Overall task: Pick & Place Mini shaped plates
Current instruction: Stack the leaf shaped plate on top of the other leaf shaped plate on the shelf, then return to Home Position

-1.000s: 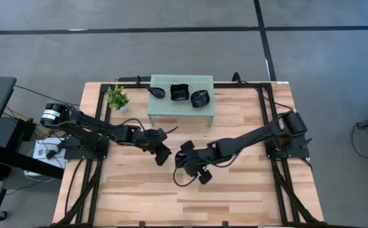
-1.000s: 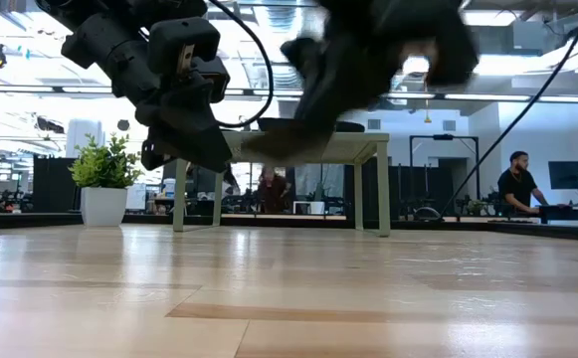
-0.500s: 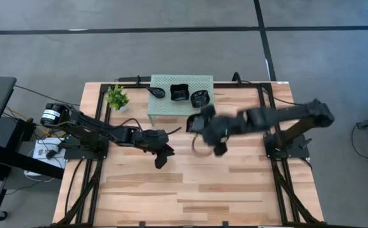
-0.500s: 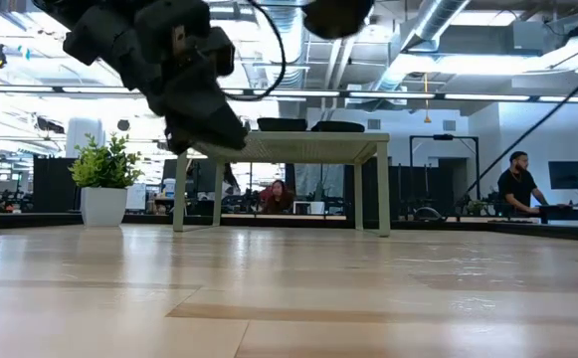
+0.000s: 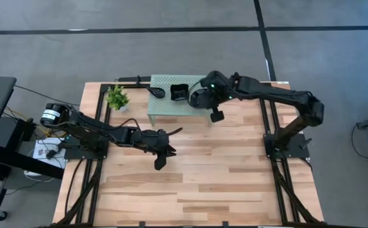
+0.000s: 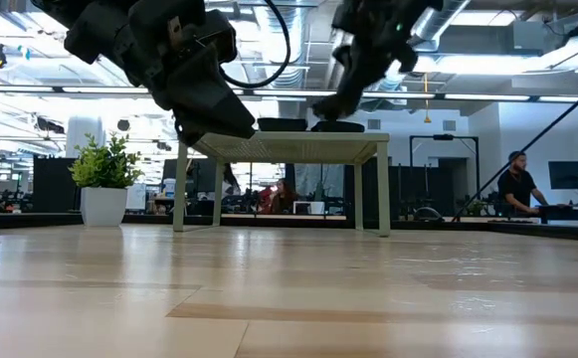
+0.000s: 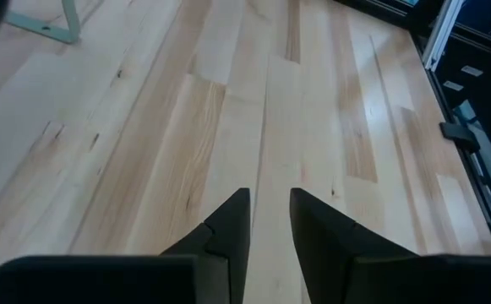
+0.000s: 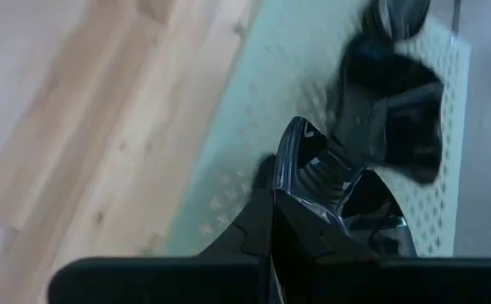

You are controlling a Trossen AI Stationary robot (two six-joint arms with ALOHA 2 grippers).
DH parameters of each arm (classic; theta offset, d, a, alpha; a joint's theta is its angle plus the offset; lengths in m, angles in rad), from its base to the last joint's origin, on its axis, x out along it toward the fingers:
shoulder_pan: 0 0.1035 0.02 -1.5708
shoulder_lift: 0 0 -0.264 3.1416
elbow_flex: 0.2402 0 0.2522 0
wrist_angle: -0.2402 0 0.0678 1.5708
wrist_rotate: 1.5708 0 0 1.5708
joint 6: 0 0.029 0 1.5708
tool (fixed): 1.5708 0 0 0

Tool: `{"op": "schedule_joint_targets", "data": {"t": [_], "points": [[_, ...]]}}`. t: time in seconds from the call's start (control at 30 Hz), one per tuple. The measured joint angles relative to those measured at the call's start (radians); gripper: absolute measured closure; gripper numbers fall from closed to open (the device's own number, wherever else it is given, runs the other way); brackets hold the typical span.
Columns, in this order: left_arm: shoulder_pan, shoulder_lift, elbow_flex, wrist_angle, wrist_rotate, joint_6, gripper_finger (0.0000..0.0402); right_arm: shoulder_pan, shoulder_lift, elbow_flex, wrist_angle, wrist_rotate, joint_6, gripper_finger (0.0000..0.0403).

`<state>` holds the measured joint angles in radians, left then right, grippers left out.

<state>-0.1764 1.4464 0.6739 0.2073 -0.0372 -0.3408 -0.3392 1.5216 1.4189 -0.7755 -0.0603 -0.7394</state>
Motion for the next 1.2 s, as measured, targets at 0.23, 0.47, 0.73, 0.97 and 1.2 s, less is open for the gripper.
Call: {"op": "schedule_joint_targets", "data": {"t": [0.23,0.47,0.73,0.97,1.2], "points": [[0.000,0.000,0.000,0.000,0.000,0.000,0.0314,-0.029,0.037,0.000,-0.018,-0.013,-0.050,0.0387],[0.000,0.000,0.000,0.000,0.000,0.000,0.0314,-0.014,0.034,0.000,-0.014,0.045,-0.041,0.0331],[0.000,0.000,0.000,0.003,0.000,0.000,0.0314,0.034,0.008,0.001,-0.026,0.172,0.023,0.0305],[0.002,-0.124,0.000,-0.002,-0.003,0.013,0.0314,0.135,-0.132,0.001,-0.066,0.171,0.104,0.0305],[0.002,-0.405,0.000,-0.083,-0.115,0.225,0.0314,0.183,-0.347,-0.030,-0.217,0.034,0.253,0.0305]]}}
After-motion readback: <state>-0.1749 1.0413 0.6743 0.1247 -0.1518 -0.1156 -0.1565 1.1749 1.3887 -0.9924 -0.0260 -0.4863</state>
